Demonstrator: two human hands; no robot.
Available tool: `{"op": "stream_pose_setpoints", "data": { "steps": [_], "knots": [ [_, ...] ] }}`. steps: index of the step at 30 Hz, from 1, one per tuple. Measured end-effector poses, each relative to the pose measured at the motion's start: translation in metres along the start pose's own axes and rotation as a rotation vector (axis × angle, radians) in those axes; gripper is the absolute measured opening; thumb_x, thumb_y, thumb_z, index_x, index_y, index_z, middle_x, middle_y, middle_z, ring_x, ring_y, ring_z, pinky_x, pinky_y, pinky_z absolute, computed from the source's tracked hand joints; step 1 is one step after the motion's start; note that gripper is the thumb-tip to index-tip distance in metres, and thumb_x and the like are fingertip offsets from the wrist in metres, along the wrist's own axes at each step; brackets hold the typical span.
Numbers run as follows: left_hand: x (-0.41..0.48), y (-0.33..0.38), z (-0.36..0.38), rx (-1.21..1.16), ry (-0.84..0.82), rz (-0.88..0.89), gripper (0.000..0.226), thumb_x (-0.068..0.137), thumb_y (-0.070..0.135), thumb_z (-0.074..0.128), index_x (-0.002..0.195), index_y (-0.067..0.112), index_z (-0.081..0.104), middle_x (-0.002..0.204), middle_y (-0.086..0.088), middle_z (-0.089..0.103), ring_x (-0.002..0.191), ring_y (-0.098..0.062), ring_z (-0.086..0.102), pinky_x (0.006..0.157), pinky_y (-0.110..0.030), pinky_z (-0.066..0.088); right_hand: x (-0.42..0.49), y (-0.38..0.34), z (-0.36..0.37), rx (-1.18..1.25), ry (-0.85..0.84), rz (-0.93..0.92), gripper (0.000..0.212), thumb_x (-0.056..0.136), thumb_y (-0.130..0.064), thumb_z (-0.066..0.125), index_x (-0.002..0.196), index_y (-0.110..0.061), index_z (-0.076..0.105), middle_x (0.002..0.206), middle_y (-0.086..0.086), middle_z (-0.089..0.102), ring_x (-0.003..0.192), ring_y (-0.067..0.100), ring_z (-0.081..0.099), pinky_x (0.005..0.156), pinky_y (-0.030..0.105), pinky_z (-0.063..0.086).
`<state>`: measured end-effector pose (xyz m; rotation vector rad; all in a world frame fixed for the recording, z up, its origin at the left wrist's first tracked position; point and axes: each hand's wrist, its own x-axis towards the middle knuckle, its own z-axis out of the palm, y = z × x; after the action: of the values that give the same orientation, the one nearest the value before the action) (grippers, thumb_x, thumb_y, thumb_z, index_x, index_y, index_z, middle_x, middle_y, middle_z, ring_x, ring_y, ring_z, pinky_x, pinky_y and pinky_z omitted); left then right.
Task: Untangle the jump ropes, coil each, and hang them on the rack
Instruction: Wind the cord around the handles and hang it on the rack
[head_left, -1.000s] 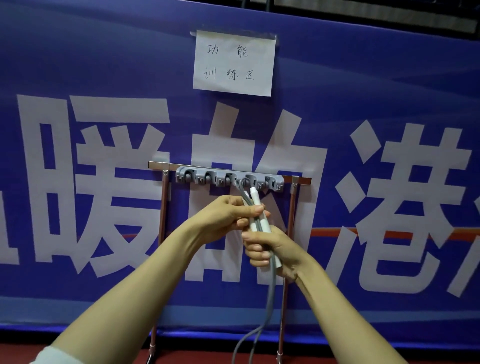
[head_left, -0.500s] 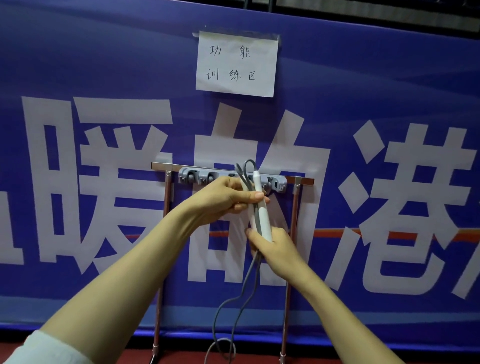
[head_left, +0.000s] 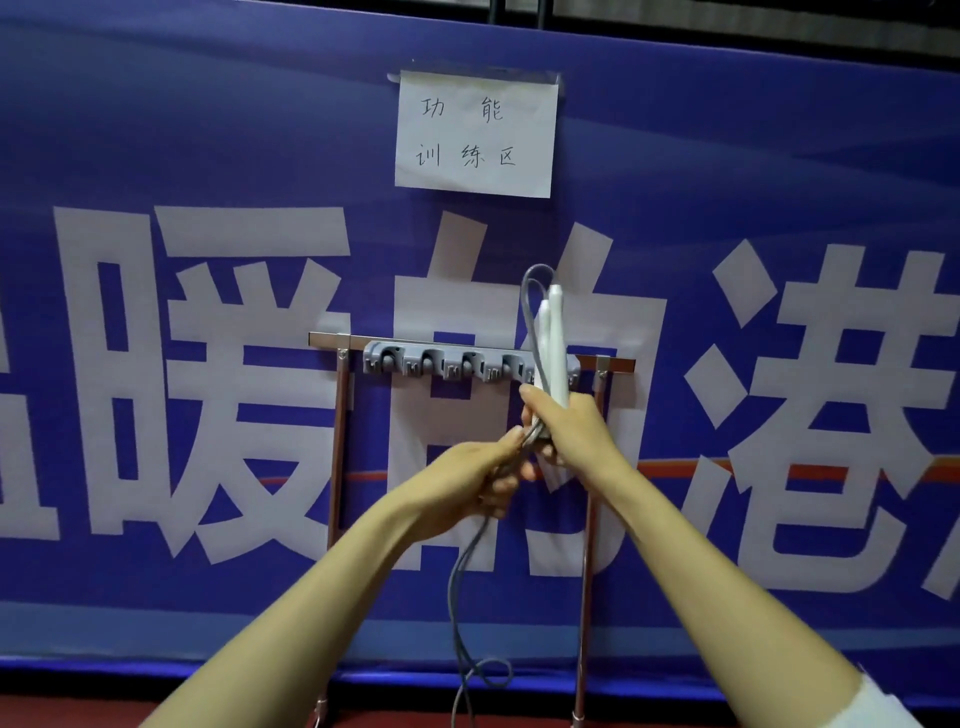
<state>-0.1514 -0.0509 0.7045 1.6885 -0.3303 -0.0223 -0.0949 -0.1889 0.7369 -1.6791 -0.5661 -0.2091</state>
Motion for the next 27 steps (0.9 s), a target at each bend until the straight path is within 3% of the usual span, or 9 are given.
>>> {"op": "stream_pose_setpoints", "data": {
  "steps": [5,9,12,15,17,18,22,24,27],
  "knots": [
    [0.001,-0.004,-0.020,0.013,-0.045,0.036,0.032,0.099,0.039,0.046,0.085,0.017,0.066,0.064,0.005,0.034,0.057,-0.008,0.026,0.057,-0.023,0.024,-0.004,-0.015,-0.011,-0.154,-0.174,-0.073,0.029,0.095,-0.026,0.059,0.071,-0.010,0.060,0.053,0.001,0.055,0.042,0.007,0.051,0.043,0.017,0.039],
    [0.002,-0.008,-0.028,0.096,-0.066,0.041,0.022,0.085,0.038,0.064,0.071,0.021,0.061,0.065,0.006,0.043,0.061,-0.008,0.033,0.065,-0.026,0.027,-0.019,-0.035,-0.018,-0.172,-0.546,-0.048,0.016,0.096,-0.021,0.057,0.085,-0.010,0.058,0.052,-0.004,0.056,0.043,0.006,0.047,0.041,0.015,0.035],
    [-0.003,-0.002,-0.035,0.190,-0.199,0.013,0.025,0.079,0.034,0.074,0.090,0.014,0.064,0.076,0.000,0.052,0.071,-0.011,0.044,0.075,-0.030,0.037,-0.029,-0.042,-0.018,-0.234,-0.837,-0.009,0.020,0.097,-0.015,0.055,0.115,-0.011,0.048,0.063,-0.007,0.063,0.050,0.007,0.047,0.044,0.017,0.036],
    [-0.002,0.015,-0.055,0.378,-0.198,-0.081,0.027,0.085,0.028,0.067,0.107,0.014,0.061,0.097,-0.007,0.061,0.088,-0.017,0.056,0.089,-0.030,0.050,-0.038,-0.045,-0.014,-0.298,-1.024,0.045,0.029,0.098,-0.011,0.052,0.125,-0.010,0.042,0.059,-0.012,0.054,0.053,0.006,0.042,0.046,0.017,0.034],
    [0.013,0.016,-0.079,0.489,-0.318,-0.188,0.038,0.085,0.026,0.065,0.114,0.001,0.058,0.101,-0.020,0.063,0.084,-0.030,0.060,0.087,-0.053,0.052,-0.040,-0.044,-0.011,-0.362,-1.091,0.085,0.031,0.098,-0.014,0.053,0.126,-0.005,0.041,0.059,-0.008,0.048,0.052,0.006,0.042,0.046,0.016,0.034],
    [0.015,0.022,-0.083,0.550,-0.398,-0.206,0.038,0.085,0.020,0.065,0.113,-0.002,0.056,0.096,-0.019,0.066,0.079,-0.027,0.061,0.080,-0.053,0.055,-0.040,-0.041,-0.010,-0.400,-1.105,0.115,0.038,0.098,-0.016,0.054,0.127,0.002,0.039,0.060,-0.004,0.046,0.052,0.007,0.043,0.046,0.016,0.034],
    [0.015,0.058,-0.059,0.713,-0.578,-0.289,0.011,0.092,0.006,0.061,0.102,0.009,0.065,0.080,0.006,0.070,0.070,-0.005,0.061,0.067,-0.017,0.050,-0.032,-0.021,0.004,-0.637,-1.219,0.263,0.034,0.096,-0.025,0.058,0.106,0.007,0.048,0.063,0.006,0.047,0.050,0.013,0.039,0.043,0.018,0.031],
    [0.016,0.062,-0.045,1.006,-0.519,-0.268,0.011,0.089,0.021,0.069,0.093,0.011,0.071,0.073,0.003,0.065,0.065,-0.008,0.054,0.061,-0.016,0.044,-0.024,-0.010,0.012,-0.810,-1.251,0.322,0.026,0.095,-0.028,0.059,0.093,-0.003,0.051,0.062,0.006,0.049,0.048,0.013,0.037,0.043,0.020,0.030],
    [0.019,0.045,-0.034,1.325,-0.326,-0.151,0.023,0.089,0.033,0.068,0.093,0.011,0.072,0.069,0.003,0.062,0.061,-0.012,0.051,0.059,-0.020,0.043,-0.008,0.004,0.016,-1.092,-1.097,0.321,0.024,0.093,-0.028,0.057,0.082,-0.008,0.055,0.059,0.002,0.053,0.045,0.012,0.040,0.043,0.021,0.033]
  ]
}}
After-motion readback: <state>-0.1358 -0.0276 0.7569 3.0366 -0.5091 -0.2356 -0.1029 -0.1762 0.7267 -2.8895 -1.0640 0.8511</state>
